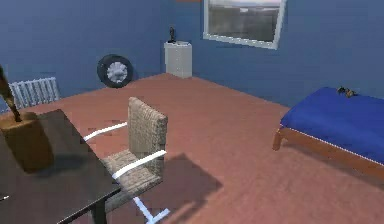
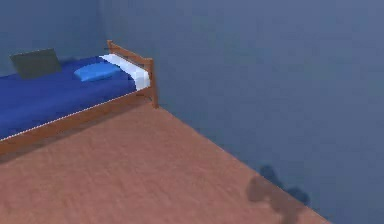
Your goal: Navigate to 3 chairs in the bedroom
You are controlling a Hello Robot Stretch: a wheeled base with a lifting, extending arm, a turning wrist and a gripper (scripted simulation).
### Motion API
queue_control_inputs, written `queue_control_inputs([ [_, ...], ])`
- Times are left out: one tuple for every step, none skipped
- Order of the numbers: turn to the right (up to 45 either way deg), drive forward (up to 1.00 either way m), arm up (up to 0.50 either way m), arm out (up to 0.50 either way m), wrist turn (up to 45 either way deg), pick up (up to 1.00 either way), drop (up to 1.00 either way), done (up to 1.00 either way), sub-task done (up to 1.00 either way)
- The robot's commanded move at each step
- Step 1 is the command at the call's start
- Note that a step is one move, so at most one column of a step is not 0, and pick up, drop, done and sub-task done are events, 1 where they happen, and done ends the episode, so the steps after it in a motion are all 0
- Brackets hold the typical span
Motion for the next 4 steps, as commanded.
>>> queue_control_inputs([
  [3.0, 0.0, 0.0, 0.0, 0.0, 0.0, 0.0, 0.0, 0.0],
  [0.0, 0.15, 0.0, 0.0, 0.0, 0.0, 0.0, 0.0, 0.0],
  [-30.0, 0.0, 0.0, 0.0, 0.0, 0.0, 0.0, 0.0, 0.0],
  [0.0, 0.0, 0.0, 0.0, 0.0, 0.0, 0.0, 0.0, 1.0],
])
